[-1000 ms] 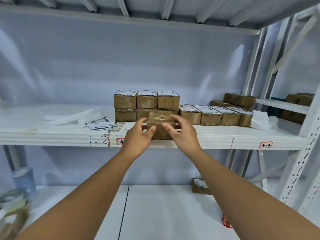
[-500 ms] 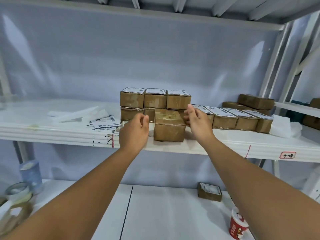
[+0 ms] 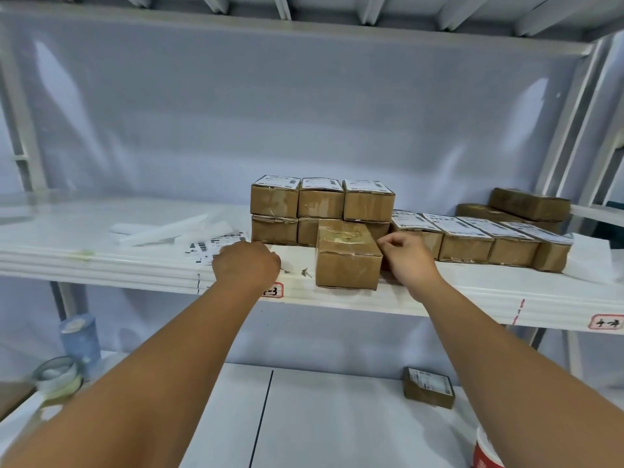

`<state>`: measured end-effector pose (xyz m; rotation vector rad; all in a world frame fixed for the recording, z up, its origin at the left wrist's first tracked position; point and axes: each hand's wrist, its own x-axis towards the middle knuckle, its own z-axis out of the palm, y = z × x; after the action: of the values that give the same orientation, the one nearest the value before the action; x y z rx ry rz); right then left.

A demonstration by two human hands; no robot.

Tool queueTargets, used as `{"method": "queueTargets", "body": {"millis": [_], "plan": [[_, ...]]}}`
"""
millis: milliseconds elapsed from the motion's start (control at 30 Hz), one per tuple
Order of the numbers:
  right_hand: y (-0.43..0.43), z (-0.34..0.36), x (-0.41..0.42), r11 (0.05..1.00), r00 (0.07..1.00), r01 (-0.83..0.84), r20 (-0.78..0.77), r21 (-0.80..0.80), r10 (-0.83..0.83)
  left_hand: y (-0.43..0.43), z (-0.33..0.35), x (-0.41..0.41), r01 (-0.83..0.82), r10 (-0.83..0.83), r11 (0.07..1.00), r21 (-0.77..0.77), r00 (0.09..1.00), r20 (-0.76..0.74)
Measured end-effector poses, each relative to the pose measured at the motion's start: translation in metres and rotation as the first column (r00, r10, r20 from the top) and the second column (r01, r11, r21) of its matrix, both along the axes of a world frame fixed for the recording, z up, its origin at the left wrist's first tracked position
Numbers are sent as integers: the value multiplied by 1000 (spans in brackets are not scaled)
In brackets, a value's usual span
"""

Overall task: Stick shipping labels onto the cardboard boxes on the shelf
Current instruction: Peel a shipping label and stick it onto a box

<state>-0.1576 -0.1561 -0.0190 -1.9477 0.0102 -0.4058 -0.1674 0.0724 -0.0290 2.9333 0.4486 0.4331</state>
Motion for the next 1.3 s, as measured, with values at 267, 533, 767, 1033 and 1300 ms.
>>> {"method": "queueTargets", "body": {"millis": [267, 533, 767, 1033, 1300], "plan": [[3, 2, -11, 999, 998, -42, 40, 22, 41, 1, 17, -7, 34, -38, 937, 347, 999, 6], [5, 3, -15, 999, 998, -38, 46, 13, 37, -2, 12, -10, 110, -144, 884, 454, 989, 41], [5, 1, -12, 999, 998, -52, 37, 11, 52, 22, 43, -14, 5, -108, 914, 406, 967, 231], [3, 0, -11, 999, 997, -47, 64, 19, 46, 40, 63, -12, 12, -21, 1000, 19, 822, 569], [1, -1, -6, 999, 997, -31, 73, -10, 32, 22, 49, -12, 331, 309, 828, -453, 404, 861]]}}
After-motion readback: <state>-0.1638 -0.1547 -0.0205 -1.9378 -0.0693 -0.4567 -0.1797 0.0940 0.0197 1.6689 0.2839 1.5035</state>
